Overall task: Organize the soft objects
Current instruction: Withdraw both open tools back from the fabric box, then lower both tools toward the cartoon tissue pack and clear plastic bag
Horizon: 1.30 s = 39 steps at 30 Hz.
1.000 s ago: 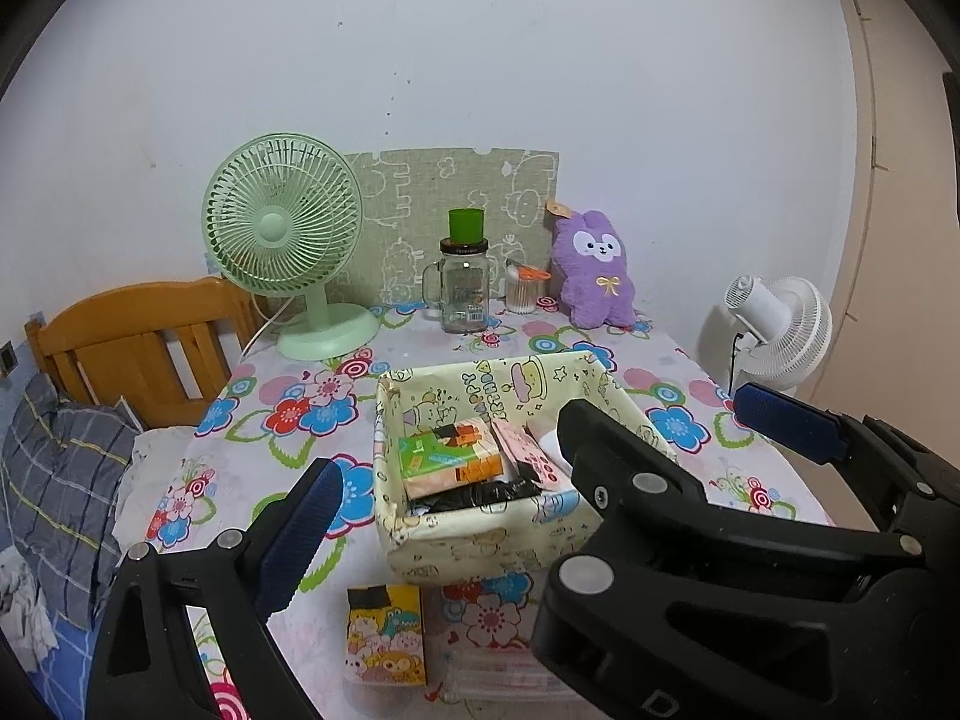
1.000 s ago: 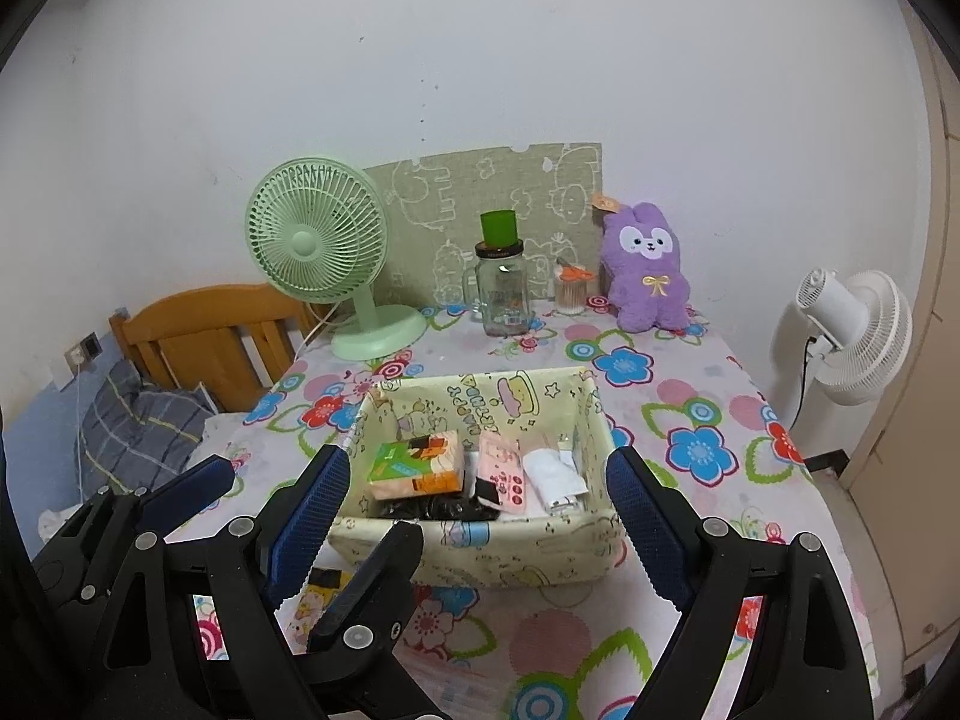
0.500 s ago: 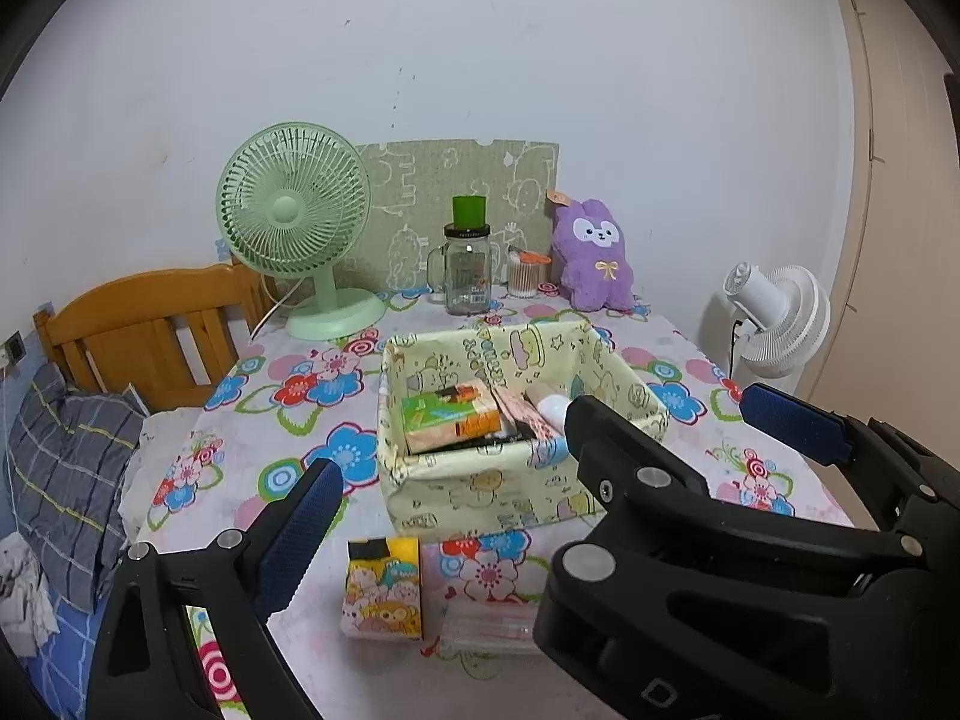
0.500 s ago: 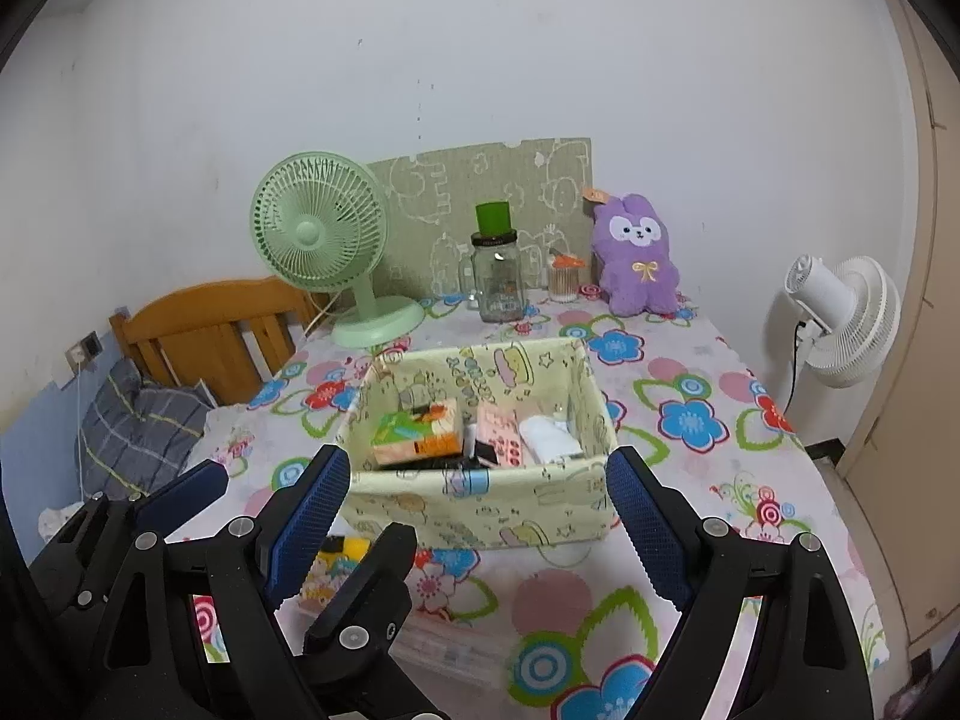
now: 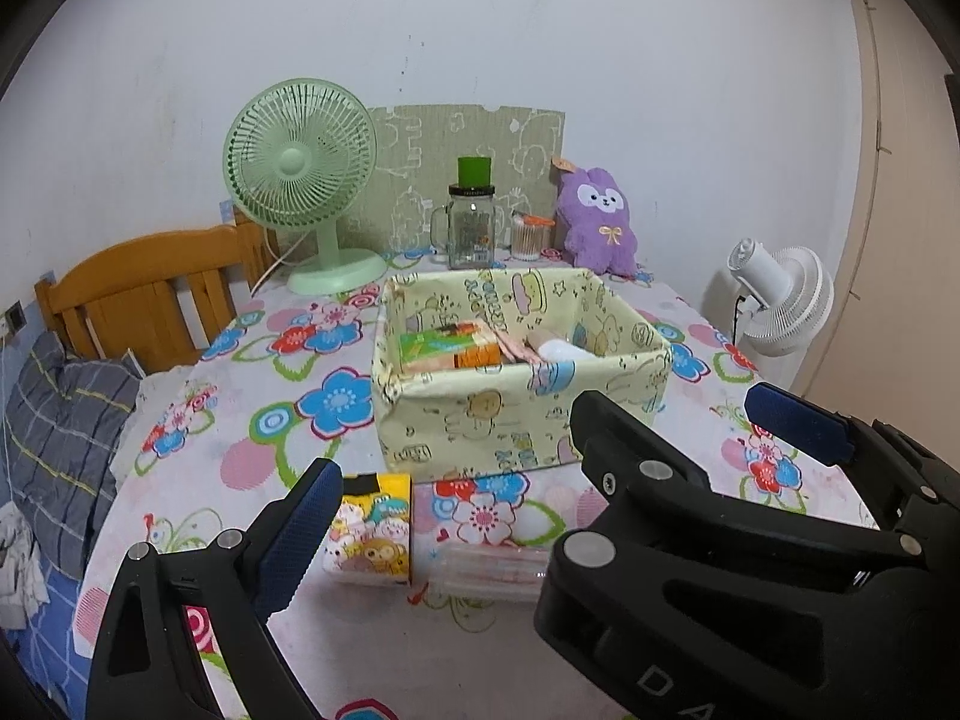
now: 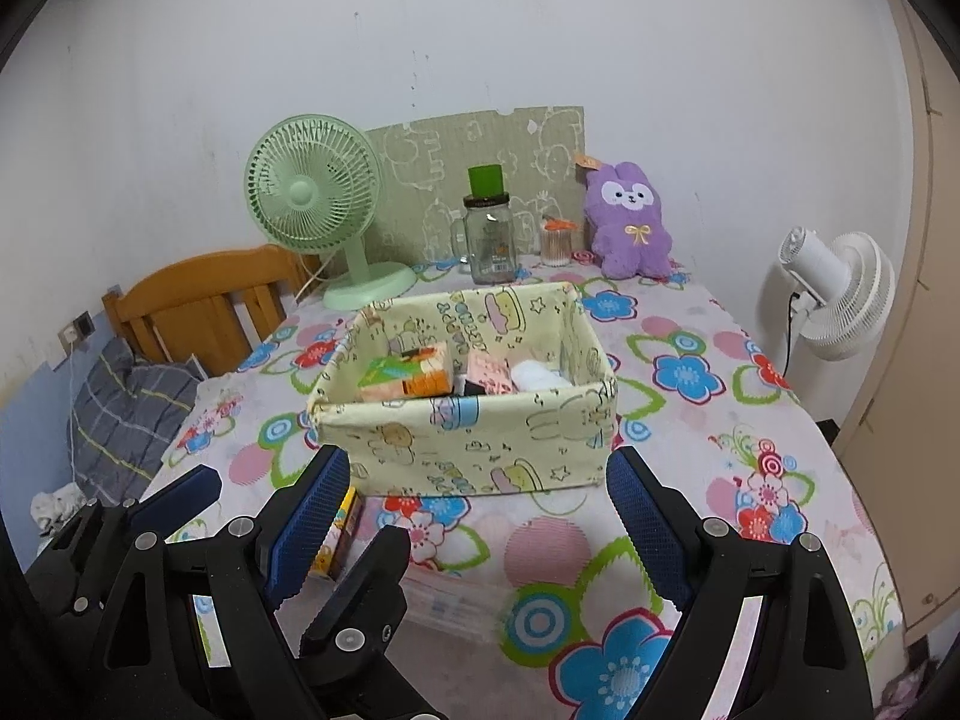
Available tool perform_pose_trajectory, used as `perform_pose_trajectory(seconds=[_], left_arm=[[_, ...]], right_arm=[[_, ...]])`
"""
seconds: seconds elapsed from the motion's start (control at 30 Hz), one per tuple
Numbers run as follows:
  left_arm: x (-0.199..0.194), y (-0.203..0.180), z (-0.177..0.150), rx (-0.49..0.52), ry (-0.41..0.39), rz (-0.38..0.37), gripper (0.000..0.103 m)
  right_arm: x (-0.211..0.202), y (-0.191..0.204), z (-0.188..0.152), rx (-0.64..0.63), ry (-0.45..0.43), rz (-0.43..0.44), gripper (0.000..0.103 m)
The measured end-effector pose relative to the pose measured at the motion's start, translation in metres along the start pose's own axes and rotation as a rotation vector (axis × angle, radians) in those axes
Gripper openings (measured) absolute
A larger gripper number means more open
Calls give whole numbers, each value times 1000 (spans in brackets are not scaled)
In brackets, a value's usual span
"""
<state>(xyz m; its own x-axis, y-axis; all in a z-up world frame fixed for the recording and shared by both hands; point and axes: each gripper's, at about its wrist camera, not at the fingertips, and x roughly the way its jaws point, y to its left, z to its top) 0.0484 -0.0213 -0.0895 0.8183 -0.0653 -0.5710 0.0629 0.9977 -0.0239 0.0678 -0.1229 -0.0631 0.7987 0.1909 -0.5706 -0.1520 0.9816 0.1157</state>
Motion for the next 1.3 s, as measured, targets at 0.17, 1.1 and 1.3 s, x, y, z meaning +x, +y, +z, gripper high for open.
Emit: perform_pose_trajectory(seconds=[0.17, 1.1, 1.3], left_arm=[[4, 0, -9, 3, 11, -2, 97], [39, 21, -58, 5, 115, 10, 97], [46, 28, -66, 6, 145, 22, 97]], right_arm=[[6, -1, -10, 5, 18, -1, 90], [49, 1, -64, 12, 138, -25, 90], [57, 9, -72, -15, 169, -6, 90]])
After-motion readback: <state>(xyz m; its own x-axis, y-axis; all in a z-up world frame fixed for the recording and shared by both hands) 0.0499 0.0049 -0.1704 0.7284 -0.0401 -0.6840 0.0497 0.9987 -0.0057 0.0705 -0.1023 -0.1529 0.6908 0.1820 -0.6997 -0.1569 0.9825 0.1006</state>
